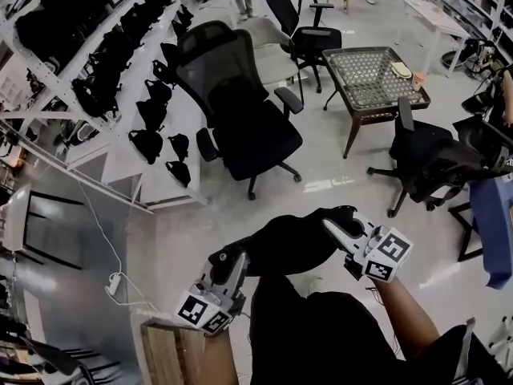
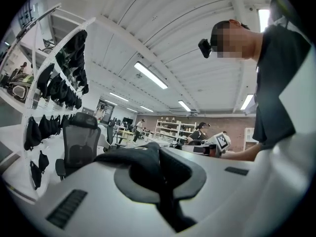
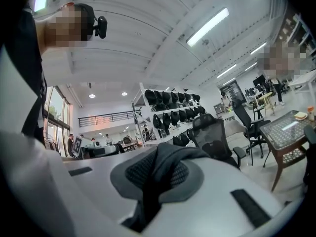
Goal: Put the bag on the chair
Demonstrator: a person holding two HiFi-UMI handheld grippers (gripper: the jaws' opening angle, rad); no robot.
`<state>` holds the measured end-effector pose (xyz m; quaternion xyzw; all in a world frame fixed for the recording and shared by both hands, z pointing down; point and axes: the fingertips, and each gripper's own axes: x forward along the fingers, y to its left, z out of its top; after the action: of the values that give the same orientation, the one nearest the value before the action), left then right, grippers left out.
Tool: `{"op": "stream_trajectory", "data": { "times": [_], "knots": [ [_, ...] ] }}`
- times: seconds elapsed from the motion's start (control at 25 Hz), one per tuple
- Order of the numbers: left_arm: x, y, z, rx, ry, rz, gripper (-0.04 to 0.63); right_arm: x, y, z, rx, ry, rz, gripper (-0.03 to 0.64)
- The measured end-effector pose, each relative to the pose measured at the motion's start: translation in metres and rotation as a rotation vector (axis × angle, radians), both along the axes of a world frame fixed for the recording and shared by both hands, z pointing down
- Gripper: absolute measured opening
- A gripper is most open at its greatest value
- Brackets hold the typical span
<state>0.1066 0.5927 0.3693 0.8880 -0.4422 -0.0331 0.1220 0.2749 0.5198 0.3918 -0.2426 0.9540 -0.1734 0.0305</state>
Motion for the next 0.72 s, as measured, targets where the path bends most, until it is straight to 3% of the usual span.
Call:
{"op": "stream_trajectory", "data": {
  "times": [0.36, 0.72],
  "knots": [
    [0.016, -0.026, 0.027, -0.058, 0.042, 0.014, 0.021, 0.016, -0.023, 0.02, -0.006, 0.034, 0.022, 0.021],
    [-0.006, -0.118, 0.049, -0.082, 0.092, 0.031, 0.021, -0.004, -0.092, 0.035, -0.03, 0.104, 0.029, 0.02]
  ]
}}
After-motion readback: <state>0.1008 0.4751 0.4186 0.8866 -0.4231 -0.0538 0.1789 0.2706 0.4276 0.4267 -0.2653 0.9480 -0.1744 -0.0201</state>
